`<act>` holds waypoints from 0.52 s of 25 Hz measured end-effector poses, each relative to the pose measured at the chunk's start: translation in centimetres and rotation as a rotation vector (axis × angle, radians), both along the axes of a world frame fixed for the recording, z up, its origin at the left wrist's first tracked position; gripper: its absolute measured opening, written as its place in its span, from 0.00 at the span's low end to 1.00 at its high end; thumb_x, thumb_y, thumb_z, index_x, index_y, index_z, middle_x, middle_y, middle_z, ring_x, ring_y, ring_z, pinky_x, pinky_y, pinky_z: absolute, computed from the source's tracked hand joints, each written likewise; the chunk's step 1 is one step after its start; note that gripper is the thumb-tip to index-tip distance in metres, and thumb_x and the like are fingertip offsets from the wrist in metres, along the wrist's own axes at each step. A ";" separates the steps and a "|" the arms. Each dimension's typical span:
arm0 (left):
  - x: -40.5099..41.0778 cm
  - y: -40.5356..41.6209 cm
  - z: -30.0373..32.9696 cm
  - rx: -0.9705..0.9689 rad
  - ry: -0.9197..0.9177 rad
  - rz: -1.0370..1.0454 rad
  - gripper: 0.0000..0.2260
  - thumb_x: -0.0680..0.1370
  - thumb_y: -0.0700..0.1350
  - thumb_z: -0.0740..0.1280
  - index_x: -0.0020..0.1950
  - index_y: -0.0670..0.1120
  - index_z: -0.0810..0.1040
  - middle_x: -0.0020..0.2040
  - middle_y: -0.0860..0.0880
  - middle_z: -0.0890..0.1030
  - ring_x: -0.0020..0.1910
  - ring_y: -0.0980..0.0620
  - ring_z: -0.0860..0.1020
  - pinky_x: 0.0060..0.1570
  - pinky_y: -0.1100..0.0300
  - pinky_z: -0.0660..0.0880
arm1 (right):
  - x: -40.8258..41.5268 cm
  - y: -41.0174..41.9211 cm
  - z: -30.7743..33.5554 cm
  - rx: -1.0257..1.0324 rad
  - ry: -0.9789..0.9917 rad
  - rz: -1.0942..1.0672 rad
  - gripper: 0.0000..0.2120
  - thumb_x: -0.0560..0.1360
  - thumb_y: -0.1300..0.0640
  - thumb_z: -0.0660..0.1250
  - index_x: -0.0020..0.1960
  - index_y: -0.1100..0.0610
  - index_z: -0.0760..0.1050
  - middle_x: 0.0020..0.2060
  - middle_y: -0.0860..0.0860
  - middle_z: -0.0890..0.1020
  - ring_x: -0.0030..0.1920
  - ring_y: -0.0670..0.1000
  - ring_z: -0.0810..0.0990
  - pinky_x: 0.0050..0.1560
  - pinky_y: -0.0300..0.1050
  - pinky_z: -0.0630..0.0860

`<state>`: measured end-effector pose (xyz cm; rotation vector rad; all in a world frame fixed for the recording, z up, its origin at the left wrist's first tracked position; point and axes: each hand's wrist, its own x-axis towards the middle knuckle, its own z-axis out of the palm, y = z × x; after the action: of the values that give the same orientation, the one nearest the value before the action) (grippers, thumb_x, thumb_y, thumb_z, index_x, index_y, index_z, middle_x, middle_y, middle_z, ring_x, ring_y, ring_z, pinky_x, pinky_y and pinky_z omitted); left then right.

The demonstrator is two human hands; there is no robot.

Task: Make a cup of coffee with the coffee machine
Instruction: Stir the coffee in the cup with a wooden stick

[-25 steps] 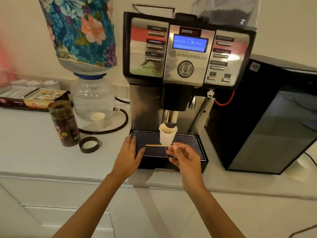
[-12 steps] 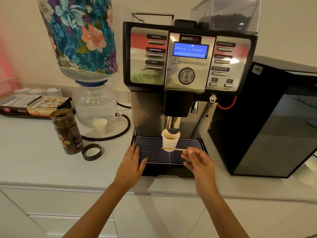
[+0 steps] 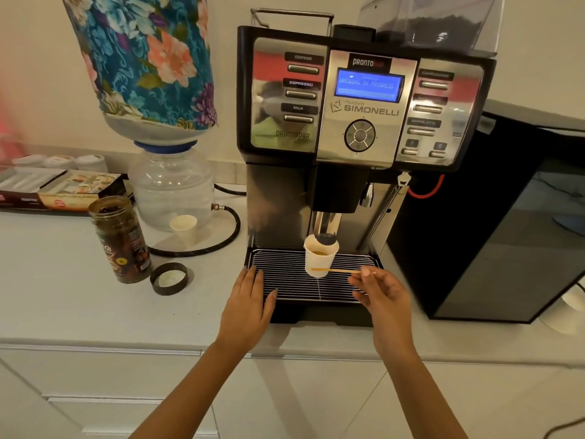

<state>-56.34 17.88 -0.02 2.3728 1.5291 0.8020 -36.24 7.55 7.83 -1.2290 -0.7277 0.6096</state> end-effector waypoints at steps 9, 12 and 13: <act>0.4 0.0 0.0 0.012 0.014 0.031 0.30 0.79 0.60 0.45 0.76 0.44 0.59 0.75 0.46 0.63 0.75 0.47 0.57 0.73 0.53 0.53 | 1.0 -0.4 -0.3 0.008 -0.064 -0.017 0.07 0.76 0.56 0.64 0.52 0.52 0.79 0.43 0.49 0.85 0.46 0.48 0.84 0.40 0.34 0.79; 0.8 0.1 0.1 0.006 0.029 0.065 0.31 0.78 0.61 0.44 0.76 0.45 0.59 0.76 0.47 0.63 0.76 0.47 0.56 0.74 0.51 0.50 | 1.5 -0.5 -0.2 0.005 -0.081 -0.022 0.08 0.76 0.55 0.64 0.53 0.53 0.79 0.42 0.47 0.85 0.46 0.47 0.84 0.39 0.33 0.79; 0.9 0.1 0.2 0.006 0.033 0.076 0.31 0.78 0.61 0.44 0.76 0.45 0.59 0.76 0.47 0.62 0.76 0.47 0.56 0.74 0.51 0.48 | 1.6 -0.5 -0.2 0.001 -0.084 -0.023 0.08 0.76 0.55 0.64 0.53 0.54 0.78 0.41 0.46 0.85 0.46 0.47 0.84 0.39 0.33 0.78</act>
<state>-55.40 18.01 0.14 2.3561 1.6413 0.7877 -34.60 7.07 7.67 -1.2664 -0.7824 0.5410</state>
